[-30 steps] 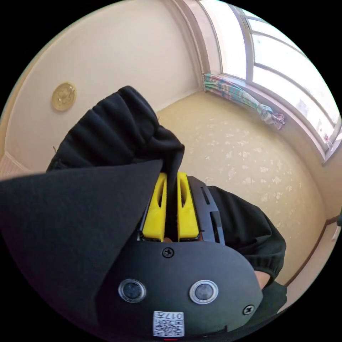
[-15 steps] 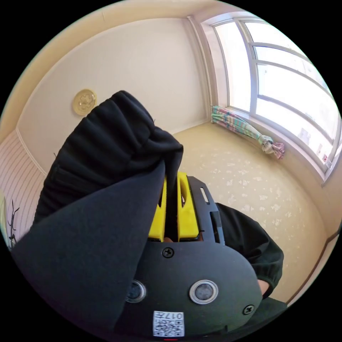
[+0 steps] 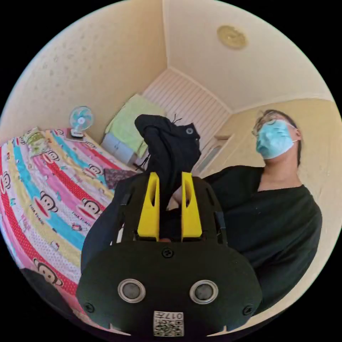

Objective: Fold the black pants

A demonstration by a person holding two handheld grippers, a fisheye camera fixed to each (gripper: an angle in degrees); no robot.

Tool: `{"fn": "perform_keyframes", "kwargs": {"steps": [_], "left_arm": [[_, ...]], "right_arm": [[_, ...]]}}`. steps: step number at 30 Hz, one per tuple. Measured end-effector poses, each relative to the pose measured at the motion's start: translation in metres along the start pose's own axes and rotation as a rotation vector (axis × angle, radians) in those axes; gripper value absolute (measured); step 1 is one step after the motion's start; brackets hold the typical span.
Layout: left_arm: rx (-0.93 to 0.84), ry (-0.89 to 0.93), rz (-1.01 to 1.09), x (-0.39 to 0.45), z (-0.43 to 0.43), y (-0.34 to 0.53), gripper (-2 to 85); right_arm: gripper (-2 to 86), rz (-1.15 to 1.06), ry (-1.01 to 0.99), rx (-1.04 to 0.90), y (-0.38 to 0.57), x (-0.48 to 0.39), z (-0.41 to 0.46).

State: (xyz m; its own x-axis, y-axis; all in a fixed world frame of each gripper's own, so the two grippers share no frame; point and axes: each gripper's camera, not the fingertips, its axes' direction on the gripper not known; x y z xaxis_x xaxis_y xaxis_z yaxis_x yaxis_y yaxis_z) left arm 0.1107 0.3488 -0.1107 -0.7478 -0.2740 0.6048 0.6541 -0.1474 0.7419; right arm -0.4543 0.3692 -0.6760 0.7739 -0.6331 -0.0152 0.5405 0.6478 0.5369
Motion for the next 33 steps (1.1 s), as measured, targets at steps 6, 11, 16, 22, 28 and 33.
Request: {"fn": "perform_keyframes", "kwargs": {"steps": [6, 11, 16, 22, 28, 33], "left_arm": [[-0.195, -0.087, -0.231, -0.026, 0.075, 0.032, 13.2], [0.027, 0.289, -0.182, -0.026, 0.072, 0.037, 13.8], [0.260, 0.351, -0.068, -0.007, 0.061, 0.003, 16.7], [0.199, 0.526, -0.060, 0.012, 0.097, -0.026, 15.3], [0.470, 0.575, 0.094, 0.038, 0.012, 0.003, 3.0], [0.778, 0.439, 0.192, 0.079, -0.105, 0.036, 1.5]], "right_arm": [[8.3, -0.139, -0.214, 0.030, -0.035, -0.043, 0.008], [8.4, -0.087, -0.346, 0.070, -0.046, -0.053, 0.034], [8.5, -0.038, -0.427, -0.008, -0.042, -0.051, 0.076], [8.5, -0.034, -0.407, -0.128, -0.042, -0.057, 0.110], [8.5, -0.150, -0.105, -0.346, -0.066, -0.109, 0.119], [8.5, -0.408, 0.526, -0.604, -0.086, -0.162, 0.155]]}}
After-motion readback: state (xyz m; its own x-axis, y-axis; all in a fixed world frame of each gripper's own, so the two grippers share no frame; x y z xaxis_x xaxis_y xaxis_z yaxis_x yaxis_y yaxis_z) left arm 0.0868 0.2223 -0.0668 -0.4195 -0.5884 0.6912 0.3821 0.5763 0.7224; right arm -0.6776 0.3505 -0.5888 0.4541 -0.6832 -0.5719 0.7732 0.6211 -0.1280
